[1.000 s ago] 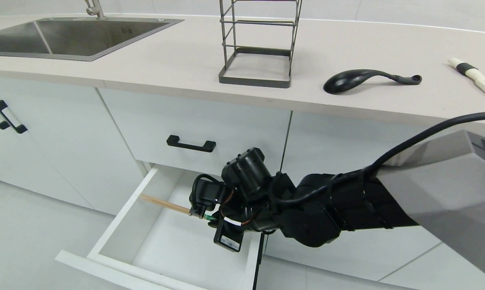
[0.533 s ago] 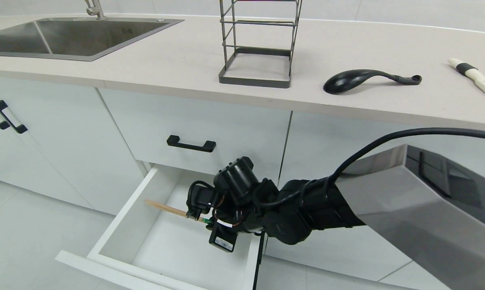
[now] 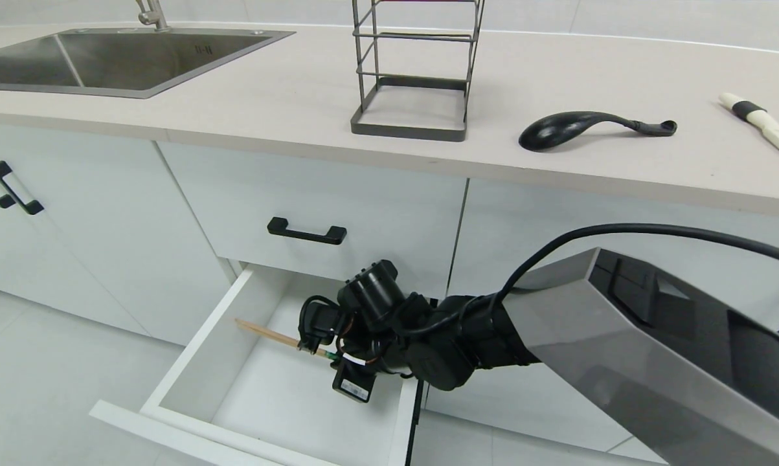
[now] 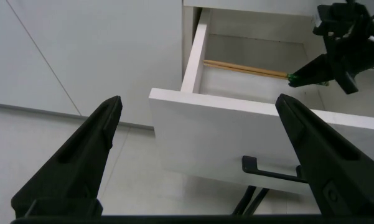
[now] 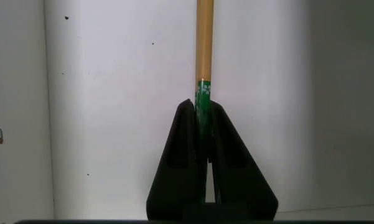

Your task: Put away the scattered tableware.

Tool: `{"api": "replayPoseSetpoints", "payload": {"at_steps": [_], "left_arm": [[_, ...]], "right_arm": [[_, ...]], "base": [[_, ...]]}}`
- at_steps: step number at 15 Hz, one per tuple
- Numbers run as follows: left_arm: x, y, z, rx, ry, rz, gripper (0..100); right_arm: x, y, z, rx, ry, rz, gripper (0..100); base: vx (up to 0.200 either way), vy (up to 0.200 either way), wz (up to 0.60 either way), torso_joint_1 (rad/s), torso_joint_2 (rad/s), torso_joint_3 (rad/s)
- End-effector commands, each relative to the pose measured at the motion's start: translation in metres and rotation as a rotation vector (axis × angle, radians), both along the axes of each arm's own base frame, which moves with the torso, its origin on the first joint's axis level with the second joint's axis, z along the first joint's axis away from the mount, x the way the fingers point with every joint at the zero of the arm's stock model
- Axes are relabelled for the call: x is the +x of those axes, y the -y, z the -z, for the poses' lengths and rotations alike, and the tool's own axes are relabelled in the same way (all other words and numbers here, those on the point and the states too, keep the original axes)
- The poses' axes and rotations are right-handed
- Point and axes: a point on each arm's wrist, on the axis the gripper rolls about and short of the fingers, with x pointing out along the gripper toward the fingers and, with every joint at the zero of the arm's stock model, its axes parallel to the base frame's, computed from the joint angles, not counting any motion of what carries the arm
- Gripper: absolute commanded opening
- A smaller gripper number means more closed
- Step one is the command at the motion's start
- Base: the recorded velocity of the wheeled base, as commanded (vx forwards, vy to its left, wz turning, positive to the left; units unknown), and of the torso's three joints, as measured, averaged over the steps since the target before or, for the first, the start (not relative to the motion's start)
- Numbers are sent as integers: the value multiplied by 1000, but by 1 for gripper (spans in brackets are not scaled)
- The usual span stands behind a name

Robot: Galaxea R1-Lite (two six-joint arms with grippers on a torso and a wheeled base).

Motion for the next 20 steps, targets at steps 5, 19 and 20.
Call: {"api": "replayPoseSetpoints", "payload": {"at_steps": [5, 19, 20], "left_arm": [[0, 0, 0, 1, 0, 1, 100], [0, 0, 0, 1, 0, 0, 100], [0, 0, 0, 0, -1, 0, 100]], "right_arm": [[-4, -6, 12, -13, -4, -25, 0], [-30, -9, -52, 52, 58, -107, 100], [-39, -6, -67, 68, 69, -119, 100]], "base": [[0, 0, 0, 0, 0, 0], [0, 0, 0, 0, 0, 0], [0, 0, 0, 0, 0, 0]]}}
